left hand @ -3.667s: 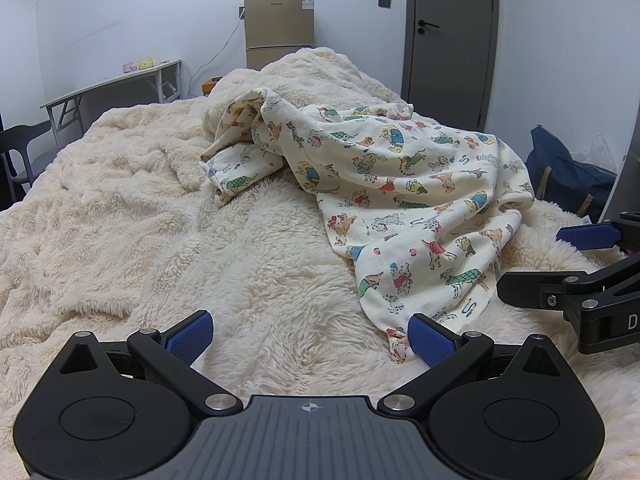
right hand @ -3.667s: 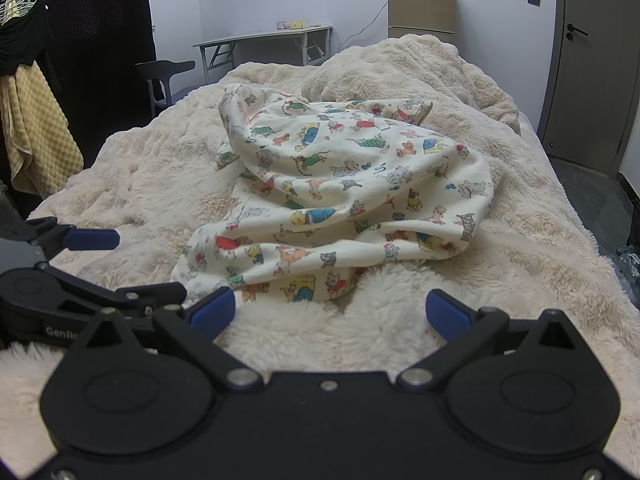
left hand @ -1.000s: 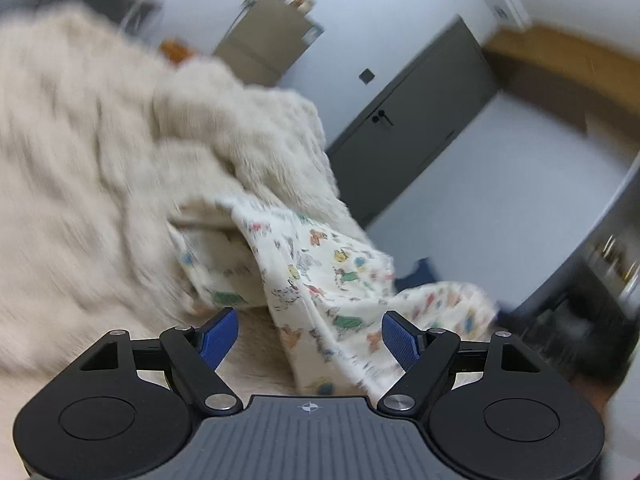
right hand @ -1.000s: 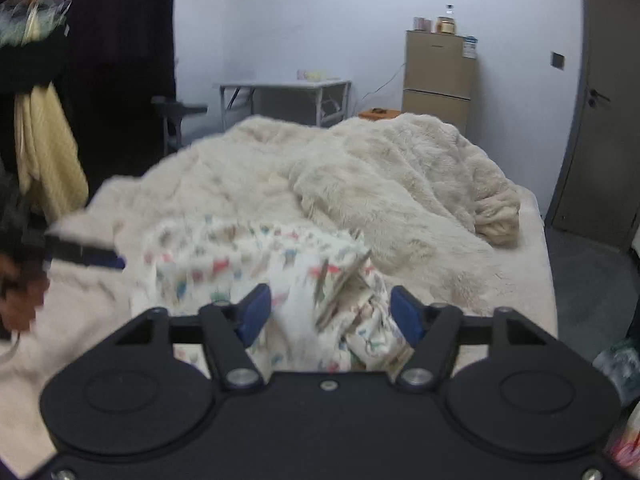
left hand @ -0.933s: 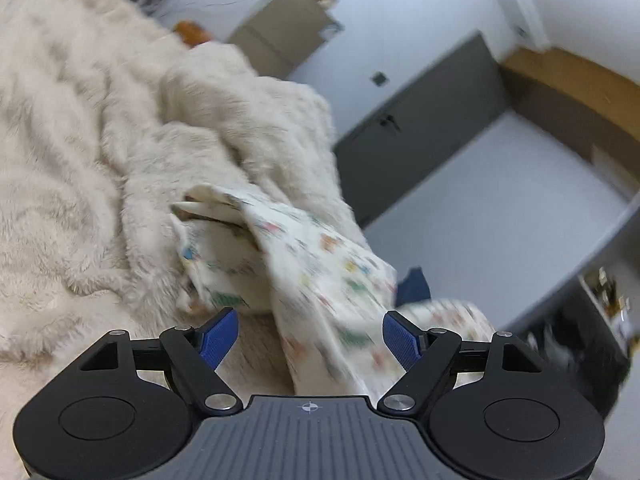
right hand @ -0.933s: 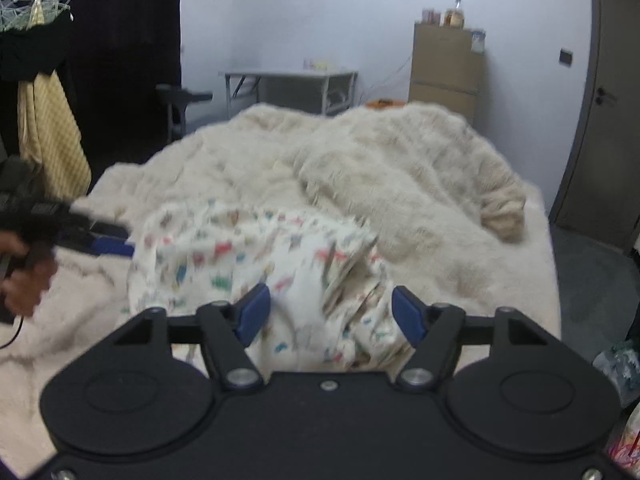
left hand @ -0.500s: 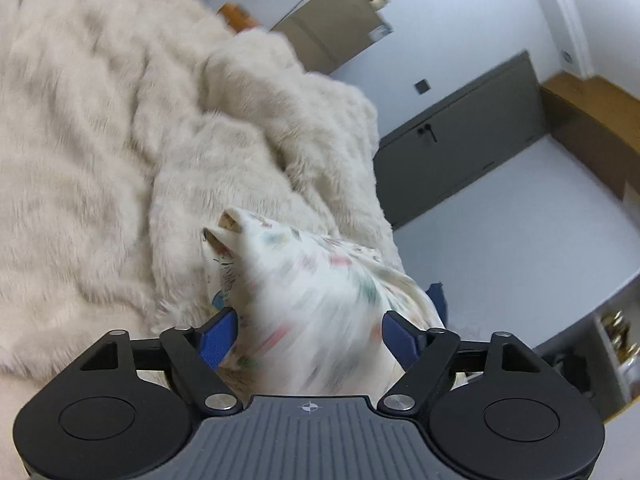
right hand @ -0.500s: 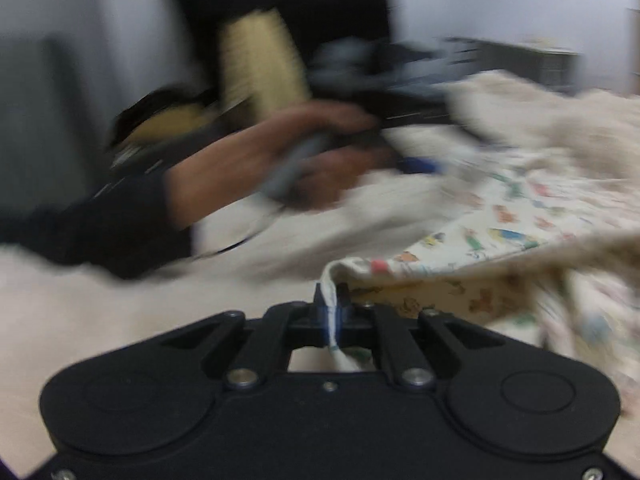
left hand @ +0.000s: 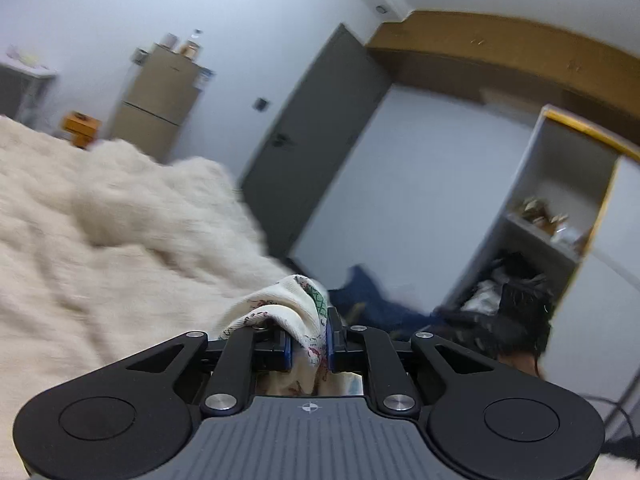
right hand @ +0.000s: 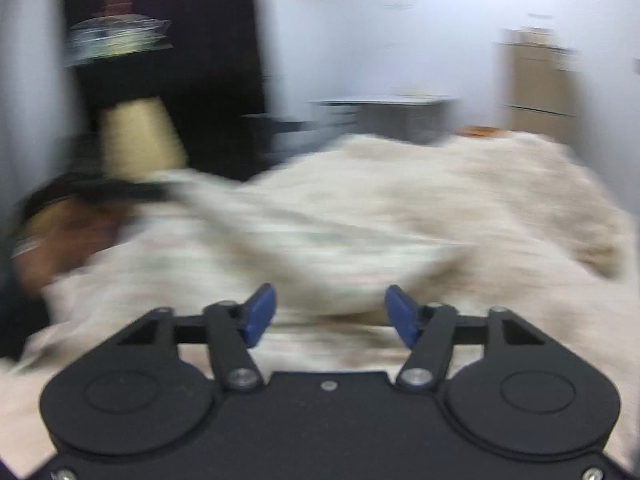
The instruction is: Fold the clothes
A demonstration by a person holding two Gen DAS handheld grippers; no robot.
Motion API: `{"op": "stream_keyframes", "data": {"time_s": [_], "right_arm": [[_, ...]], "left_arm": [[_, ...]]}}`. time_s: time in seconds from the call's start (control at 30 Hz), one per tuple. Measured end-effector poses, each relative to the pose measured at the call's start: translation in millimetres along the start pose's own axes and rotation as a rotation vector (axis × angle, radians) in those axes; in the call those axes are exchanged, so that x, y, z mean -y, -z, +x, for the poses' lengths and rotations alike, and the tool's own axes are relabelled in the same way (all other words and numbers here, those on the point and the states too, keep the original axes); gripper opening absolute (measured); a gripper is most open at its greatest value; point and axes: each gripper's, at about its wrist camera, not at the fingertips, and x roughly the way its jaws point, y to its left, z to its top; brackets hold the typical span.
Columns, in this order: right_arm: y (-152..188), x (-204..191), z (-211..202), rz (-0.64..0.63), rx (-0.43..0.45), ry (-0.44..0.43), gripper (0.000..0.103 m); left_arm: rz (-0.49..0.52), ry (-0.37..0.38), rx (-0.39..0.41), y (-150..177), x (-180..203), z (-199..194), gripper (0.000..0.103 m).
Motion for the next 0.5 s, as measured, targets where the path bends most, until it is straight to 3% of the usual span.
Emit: {"op": "stream_keyframes", "data": {"time_s": [0.03,0.07,0.17,0.23,0.37,0.5], "right_arm": [[1,12,15,0.038,-0.012,0.061,0.063],[2,18,23,0.056,-0.019,0.09,0.063],[12,31,66,0.078,-0.103,0.13,0.063],[21,35,88,0.088,-0.149,0.165,0.063],[32,42,86,0.135,-0.149,0.199,0.065],[47,67,59,0.219,-0.131,0.202,0.068]], "left_arm": [[-0.057,-0.129,-0.023,1,-16,0,0.032],[-0.094,-0.199,-0.042,3,-23,0,0.033],[-0.058,-0.259,-0.093,15,-18,18,0.055],[0.045,-0.263,-0.127,23,5,35,0.069],[0.177,-0.282,-0.129,30,43,57,0.072],[0.107,-0.328,-0.027,21,31,33,0.073]]}}
